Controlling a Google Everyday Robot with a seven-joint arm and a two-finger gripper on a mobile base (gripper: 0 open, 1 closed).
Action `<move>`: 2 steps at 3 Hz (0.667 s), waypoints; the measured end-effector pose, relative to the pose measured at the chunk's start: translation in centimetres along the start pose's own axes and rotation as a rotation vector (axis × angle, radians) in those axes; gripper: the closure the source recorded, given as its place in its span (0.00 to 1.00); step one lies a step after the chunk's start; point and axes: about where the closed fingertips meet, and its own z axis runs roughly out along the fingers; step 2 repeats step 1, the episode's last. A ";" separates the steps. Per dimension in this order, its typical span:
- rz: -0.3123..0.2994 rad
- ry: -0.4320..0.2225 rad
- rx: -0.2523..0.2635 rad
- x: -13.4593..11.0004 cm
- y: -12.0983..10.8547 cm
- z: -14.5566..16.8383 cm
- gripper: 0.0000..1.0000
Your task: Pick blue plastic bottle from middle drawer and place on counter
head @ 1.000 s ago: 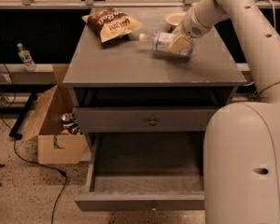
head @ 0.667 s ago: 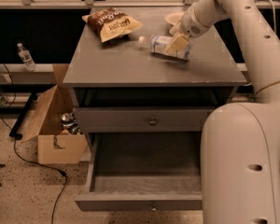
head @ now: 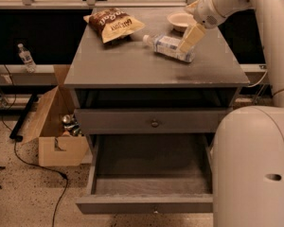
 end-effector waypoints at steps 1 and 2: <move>-0.001 -0.038 0.057 0.0 -0.2 -5.6 0.00; -0.001 -0.038 0.057 0.0 -0.2 -5.6 0.00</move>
Offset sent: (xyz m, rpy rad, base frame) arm 0.0000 0.0000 0.0000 0.0000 0.0000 0.0000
